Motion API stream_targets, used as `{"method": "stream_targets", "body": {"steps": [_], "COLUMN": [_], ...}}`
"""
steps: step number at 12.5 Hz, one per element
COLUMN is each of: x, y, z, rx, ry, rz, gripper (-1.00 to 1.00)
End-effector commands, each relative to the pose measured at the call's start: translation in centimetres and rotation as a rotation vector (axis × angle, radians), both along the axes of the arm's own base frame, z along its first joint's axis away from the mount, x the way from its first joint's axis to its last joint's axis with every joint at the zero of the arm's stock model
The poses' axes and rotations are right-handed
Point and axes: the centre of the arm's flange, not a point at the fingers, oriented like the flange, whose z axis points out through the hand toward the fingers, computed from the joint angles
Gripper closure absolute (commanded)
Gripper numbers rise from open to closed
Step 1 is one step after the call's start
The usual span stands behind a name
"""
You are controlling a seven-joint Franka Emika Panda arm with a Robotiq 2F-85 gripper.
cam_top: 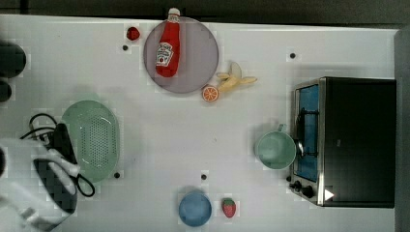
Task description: Drag strainer left to right.
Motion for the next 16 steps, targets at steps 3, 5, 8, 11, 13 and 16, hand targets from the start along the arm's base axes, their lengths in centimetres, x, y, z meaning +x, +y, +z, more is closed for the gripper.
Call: {"method": "stream_targets", "body": {"steps": [3,5,8,11,13,16], "x": [2.1,2.7,3.2,3.1,3.2,3.7], "y": [-3.1,-3.8,-5.1,-5.7,-6.2,-8.2], "z": [-9.4,-12.0,-15.2,-16.8,-17.0,-17.3], "rx": [0.056,0.076,0.073,0.064,0.057,0.033], "ry": [0.038,0.047,0.056,0.054,0.050,0.039], "rz": [-0.237,-0.266,-0.295,-0.304,-0.308,-0.323], "gripper": [-1.00,-1.00,-1.00,-1.00,-1.00,-1.00]}}
